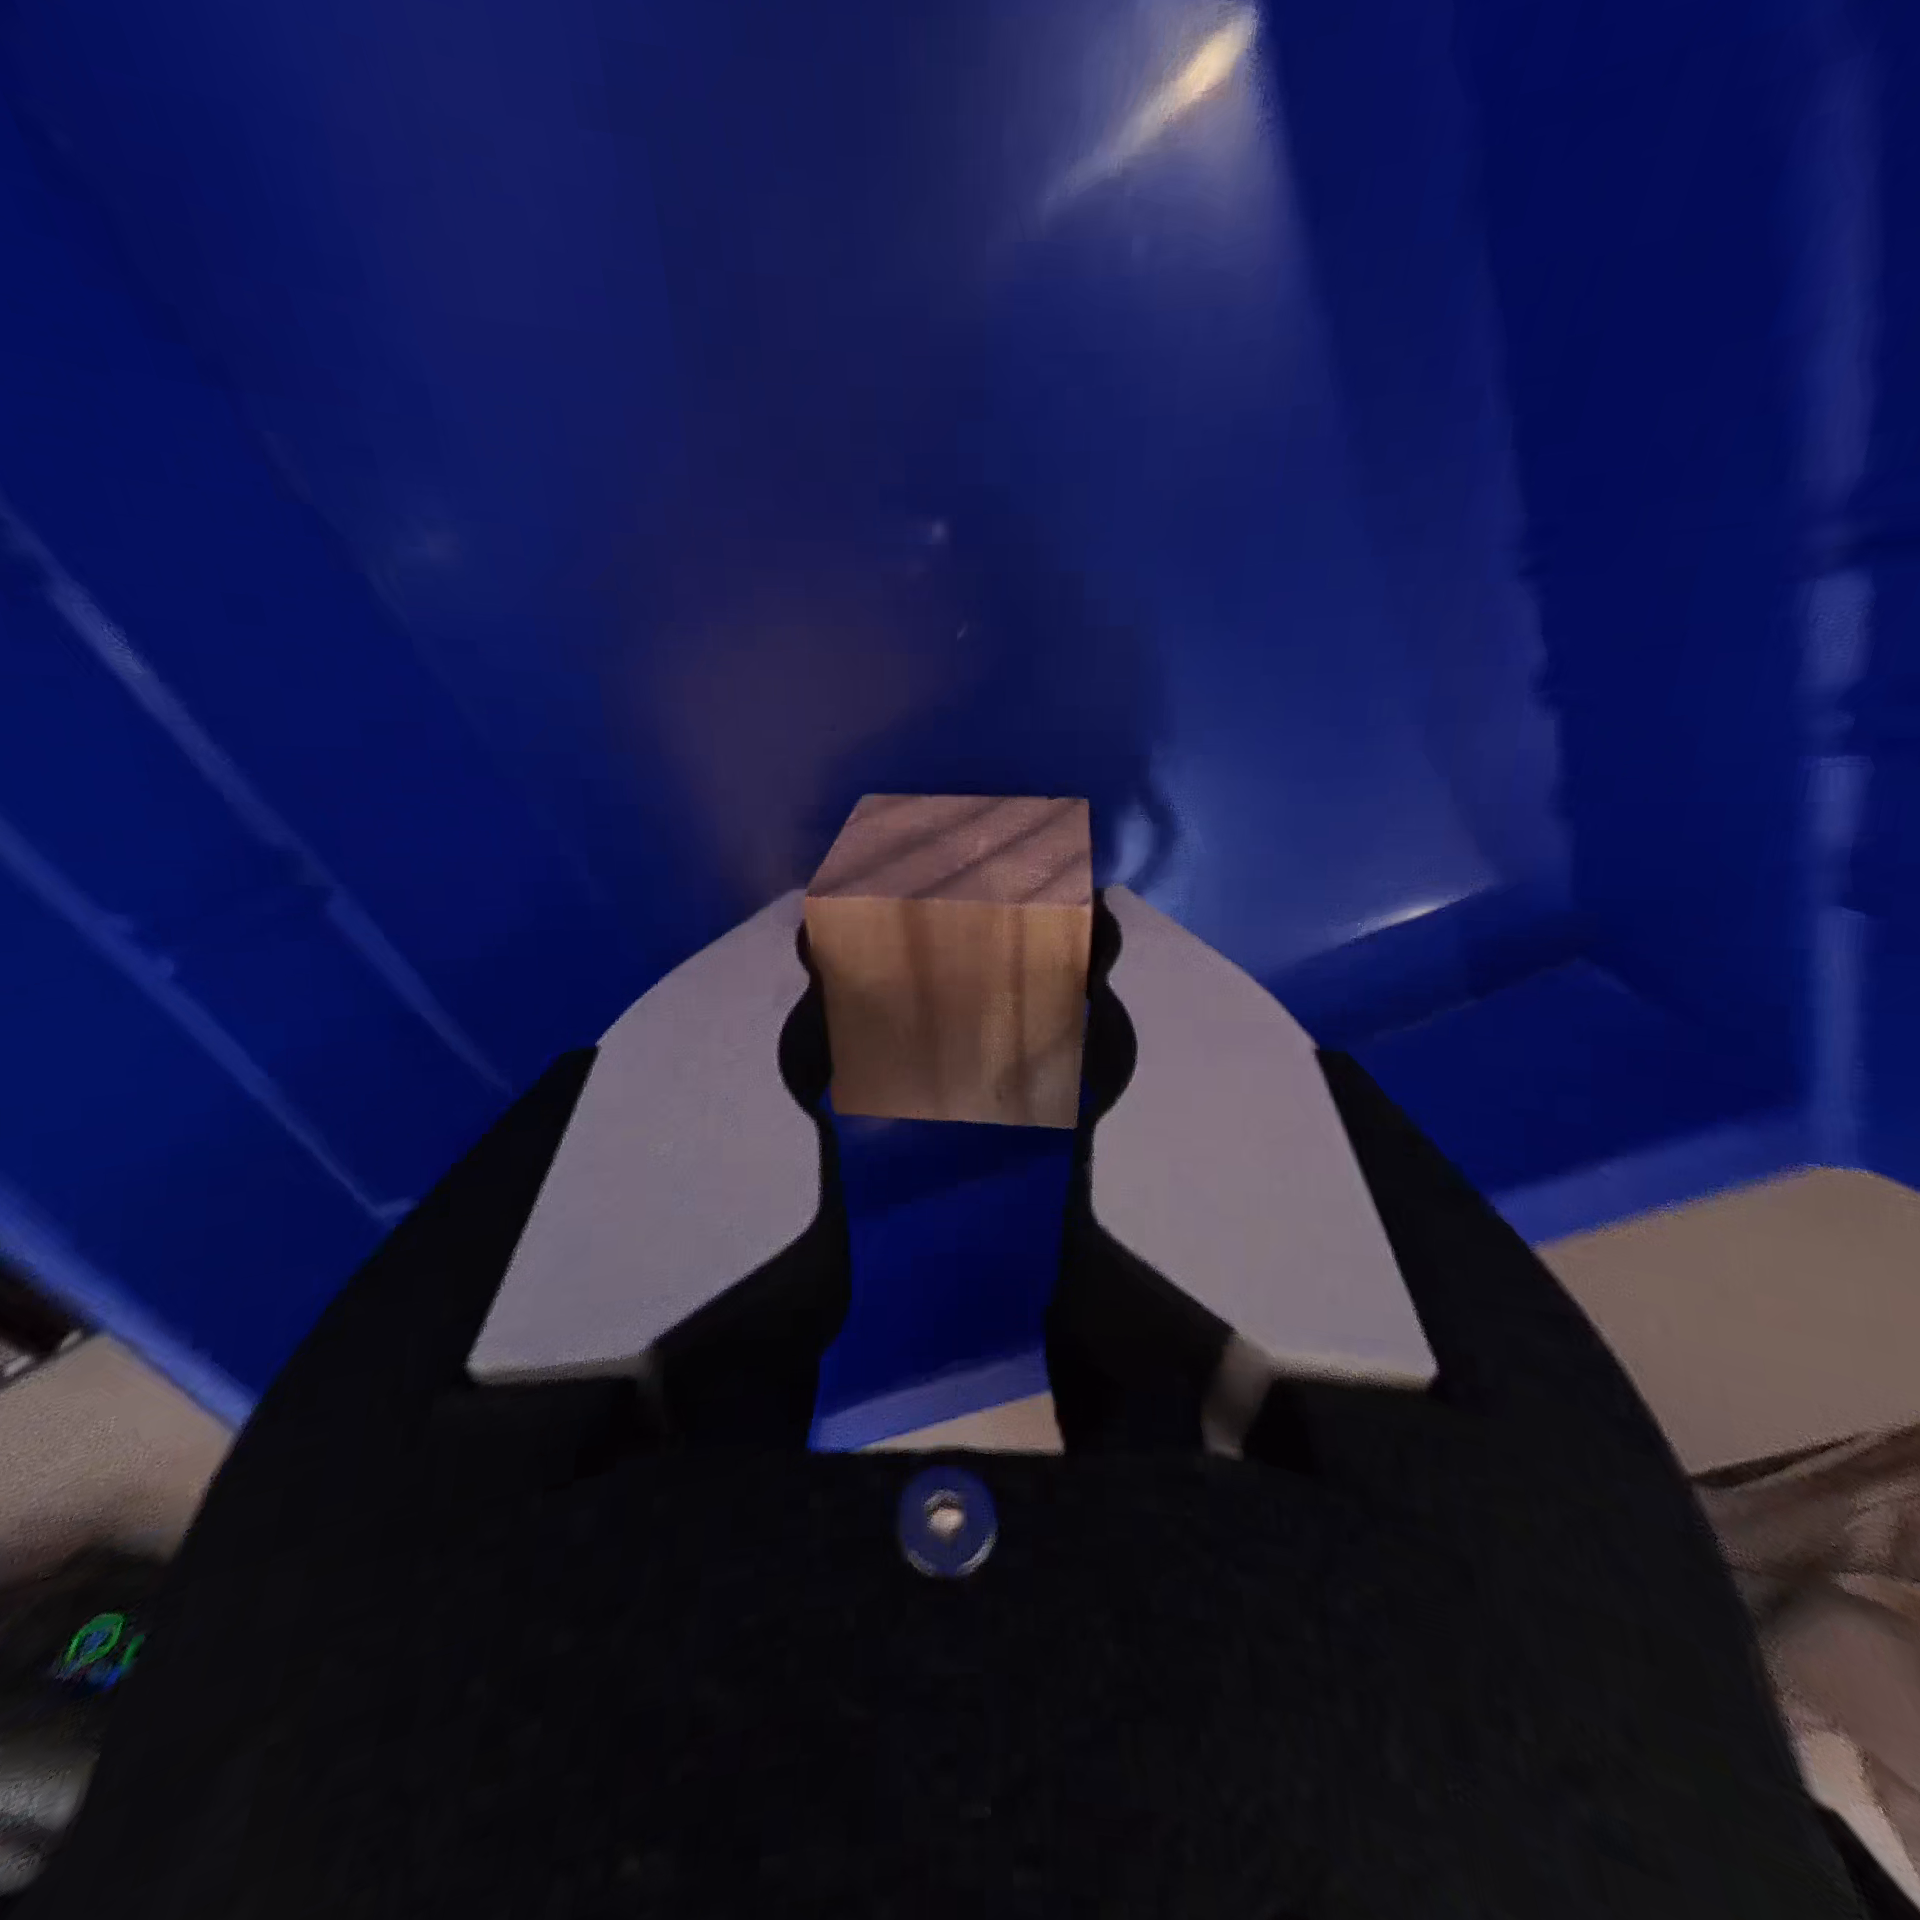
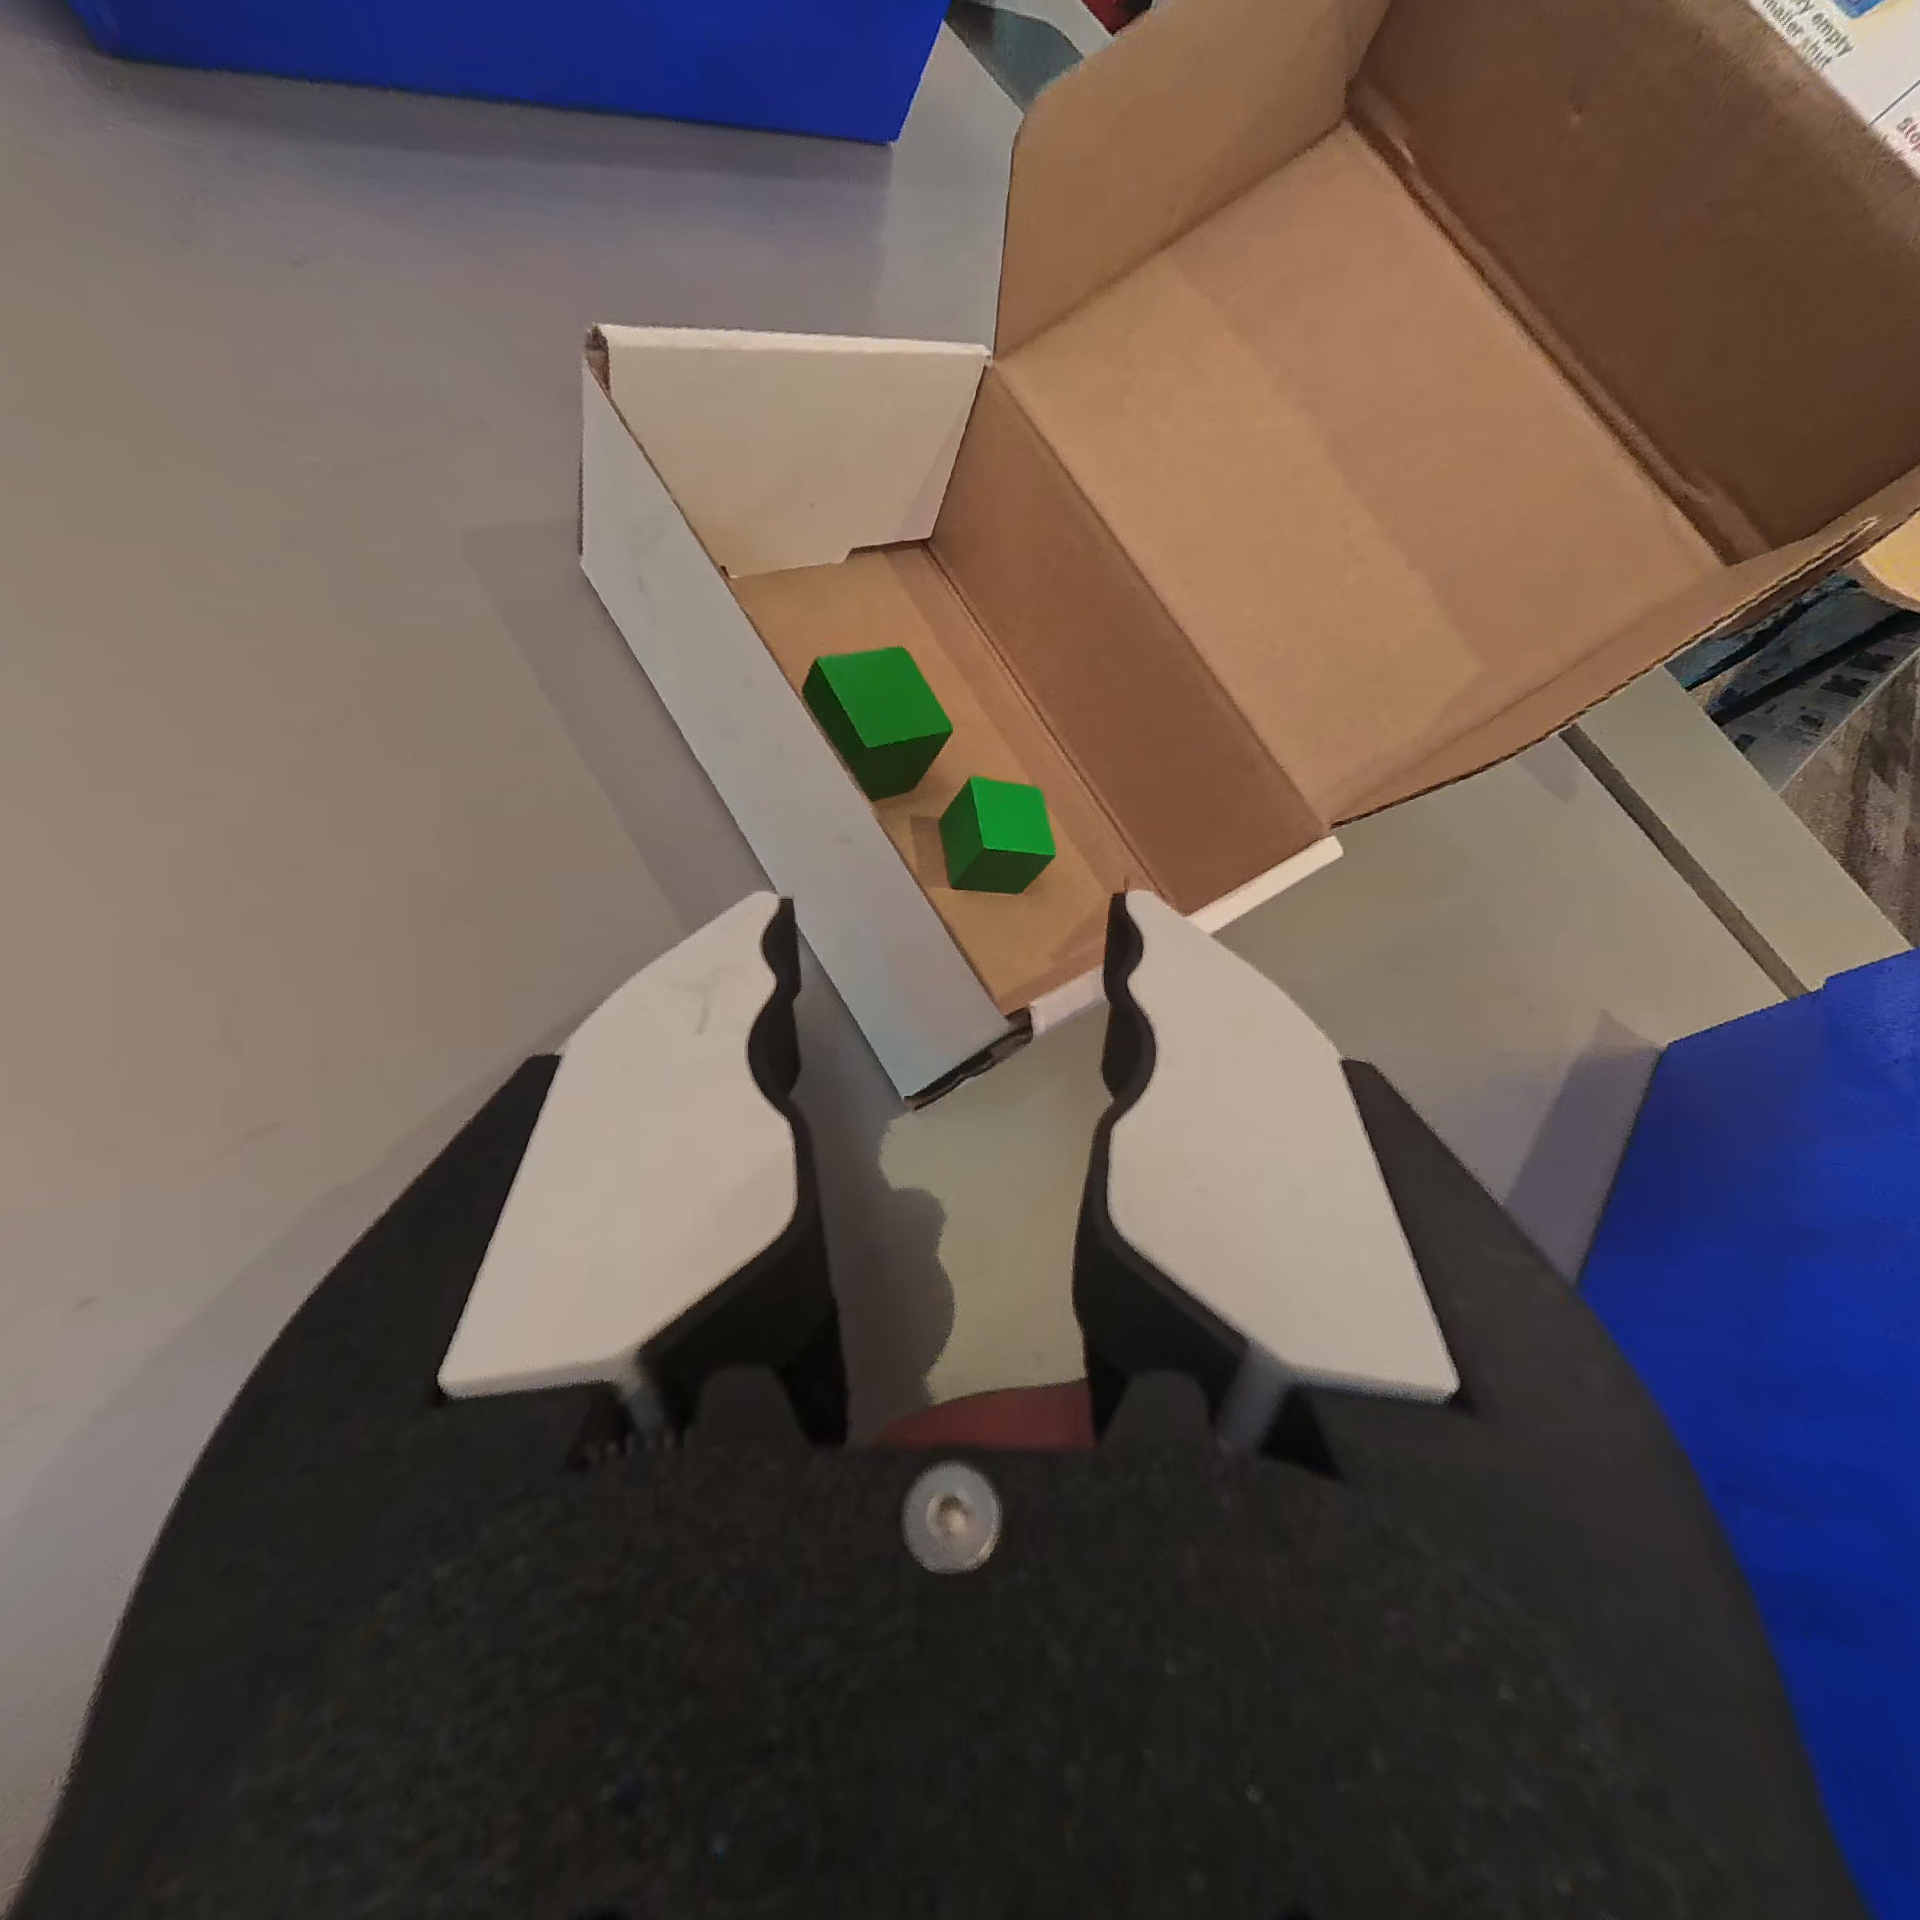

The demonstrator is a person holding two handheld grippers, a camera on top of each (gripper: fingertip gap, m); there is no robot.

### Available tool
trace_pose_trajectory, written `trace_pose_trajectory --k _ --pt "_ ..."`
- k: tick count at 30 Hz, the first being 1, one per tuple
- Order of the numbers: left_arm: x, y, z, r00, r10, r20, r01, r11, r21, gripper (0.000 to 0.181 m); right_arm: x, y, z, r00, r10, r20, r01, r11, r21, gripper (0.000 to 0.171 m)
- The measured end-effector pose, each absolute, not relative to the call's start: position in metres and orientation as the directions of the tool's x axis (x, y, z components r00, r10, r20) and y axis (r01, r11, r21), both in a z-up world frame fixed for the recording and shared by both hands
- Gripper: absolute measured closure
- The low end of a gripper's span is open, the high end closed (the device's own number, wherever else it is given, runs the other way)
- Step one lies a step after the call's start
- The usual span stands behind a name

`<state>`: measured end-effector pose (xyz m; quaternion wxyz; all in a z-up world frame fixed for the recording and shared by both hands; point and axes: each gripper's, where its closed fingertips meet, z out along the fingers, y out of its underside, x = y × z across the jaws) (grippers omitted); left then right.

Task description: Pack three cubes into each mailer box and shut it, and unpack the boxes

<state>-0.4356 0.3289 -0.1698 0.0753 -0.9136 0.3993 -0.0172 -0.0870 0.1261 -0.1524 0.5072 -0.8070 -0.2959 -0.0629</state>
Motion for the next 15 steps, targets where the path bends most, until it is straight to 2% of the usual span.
trace_pose_trajectory --k 3,5,7,10,13,15 --pt "-0.389 0.318 -0.111 0.621 -0.782 0.052 -0.722 -0.597 -0.350 0.136 -0.084 0.127 -0.154 0.817 0.411 0.403 0.542 -0.314 -0.779 0.115" --pt "-0.336 0.290 -0.065 0.495 -0.863 0.096 -0.739 -0.477 -0.476 0.136 -0.083 0.128 -0.153 0.817 0.414 0.401 0.541 -0.309 -0.782 0.114" --pt "-0.284 0.256 -0.038 0.333 -0.942 0.048 -0.796 -0.308 -0.522 0.136 -0.085 0.127 -0.151 0.815 0.434 0.385 0.534 -0.301 -0.790 0.109" --pt "-0.218 0.213 -0.044 0.092 -0.994 -0.063 -0.898 -0.056 -0.436 0.135 -0.089 0.125 -0.143 0.821 0.467 0.327 0.492 -0.290 -0.821 0.103" --pt "-0.173 0.202 -0.077 -0.158 -0.966 -0.203 -0.940 0.210 -0.268 0.136 -0.084 0.127 -0.135 0.837 0.446 0.318 0.462 -0.263 -0.847 0.105" --pt "-0.153 0.192 -0.104 -0.288 -0.941 -0.177 -0.928 0.320 -0.192 0.136 -0.079 0.128 -0.140 0.840 0.446 0.309 0.459 -0.277 -0.844 0.105"
